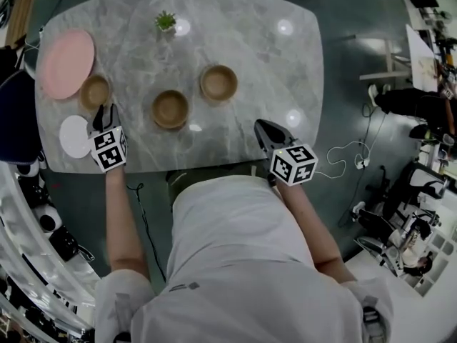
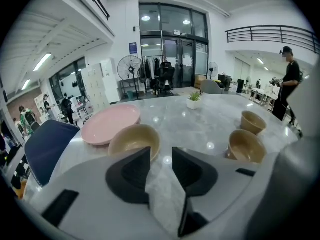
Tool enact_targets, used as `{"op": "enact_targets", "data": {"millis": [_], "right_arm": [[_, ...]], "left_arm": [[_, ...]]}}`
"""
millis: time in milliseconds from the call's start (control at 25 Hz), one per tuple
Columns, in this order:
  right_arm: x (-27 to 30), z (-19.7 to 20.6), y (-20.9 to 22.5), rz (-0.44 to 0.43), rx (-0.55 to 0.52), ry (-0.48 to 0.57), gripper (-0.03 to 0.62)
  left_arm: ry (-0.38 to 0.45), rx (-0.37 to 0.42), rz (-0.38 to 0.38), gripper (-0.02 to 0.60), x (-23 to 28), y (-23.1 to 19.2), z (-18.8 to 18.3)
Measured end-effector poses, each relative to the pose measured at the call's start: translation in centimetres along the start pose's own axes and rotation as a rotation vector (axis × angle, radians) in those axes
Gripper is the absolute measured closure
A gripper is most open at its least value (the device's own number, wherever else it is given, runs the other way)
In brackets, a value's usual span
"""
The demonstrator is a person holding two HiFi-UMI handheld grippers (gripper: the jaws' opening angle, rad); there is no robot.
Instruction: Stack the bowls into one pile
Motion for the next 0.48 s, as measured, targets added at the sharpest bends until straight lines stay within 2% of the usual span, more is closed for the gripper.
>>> {"op": "enact_targets", "data": {"millis": [280,480], "right_arm": [[-0.4,0.4,0.2,0.040,0.029,-0.017,0.585],[-0.3,0.0,0.3,0.042,0.025,-0.016,0.585]], "left_arm": [[-0.033,0.102,-0.006,0.449,2.5,0.0,0.2],[-0.067,0.134,-0.016,0.449,4.0,-0.1,0.1]]}}
Point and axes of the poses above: the fingertips, and each gripper's own axes: x forward along the fingers, y to its right, z out of its underside, the point moved 10 cm from there along -x, backward along the fingers, and after that the axes turned 14 degrees about -z, right-handed, at the moved point
